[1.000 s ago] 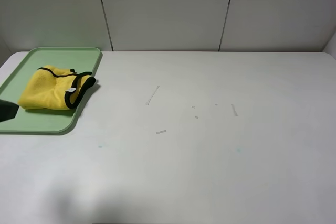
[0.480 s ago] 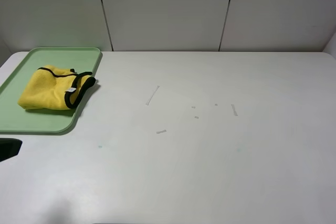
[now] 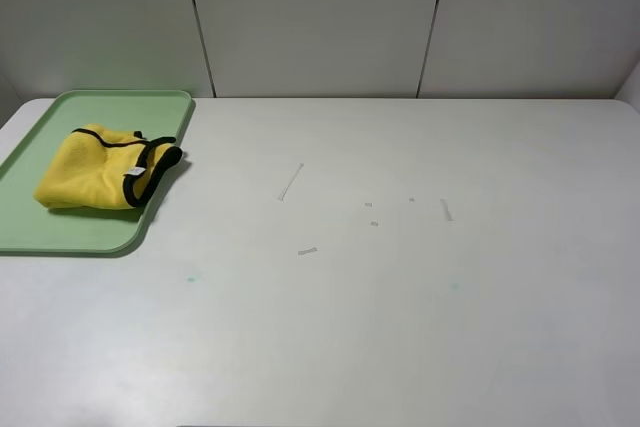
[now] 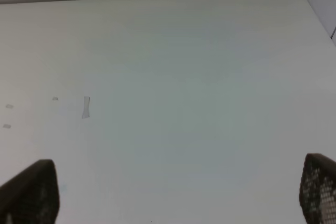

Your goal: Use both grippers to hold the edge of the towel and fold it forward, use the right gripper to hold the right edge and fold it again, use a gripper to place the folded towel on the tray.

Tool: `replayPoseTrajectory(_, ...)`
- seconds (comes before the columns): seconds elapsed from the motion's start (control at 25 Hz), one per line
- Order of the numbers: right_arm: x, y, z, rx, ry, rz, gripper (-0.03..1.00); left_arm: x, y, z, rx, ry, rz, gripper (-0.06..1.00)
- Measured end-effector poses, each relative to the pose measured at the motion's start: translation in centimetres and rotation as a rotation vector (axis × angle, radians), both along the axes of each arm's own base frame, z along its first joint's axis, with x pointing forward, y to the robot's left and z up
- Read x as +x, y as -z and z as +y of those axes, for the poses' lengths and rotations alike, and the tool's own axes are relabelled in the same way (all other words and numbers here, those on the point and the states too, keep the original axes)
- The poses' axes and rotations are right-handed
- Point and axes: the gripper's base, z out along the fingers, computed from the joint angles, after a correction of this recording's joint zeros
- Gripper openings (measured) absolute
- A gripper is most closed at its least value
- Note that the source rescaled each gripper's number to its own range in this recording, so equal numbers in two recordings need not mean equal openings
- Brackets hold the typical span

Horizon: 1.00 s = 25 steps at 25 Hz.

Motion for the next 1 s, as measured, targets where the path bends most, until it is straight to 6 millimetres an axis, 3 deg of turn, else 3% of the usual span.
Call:
replayPoseTrajectory(0.2, 0.0, 0.0, 0.0, 0.000, 0.000, 0.000, 1.00, -0.2, 0.4, 0.1, -0.010, 0.001, -0.018, 0.98)
replayPoseTrajectory(0.56, 0.0, 0.0, 0.0, 0.000, 0.000, 0.000, 1.00, -2.3, -0.4, 1.2, -0.093, -0.010, -0.180, 0.98)
replayPoseTrajectory(1.0, 0.0, 0.0, 0.0, 0.000, 0.000, 0.000, 1.00, -3.9, -0.6, 2.1, -0.118, -0.252, -0.307, 0.98)
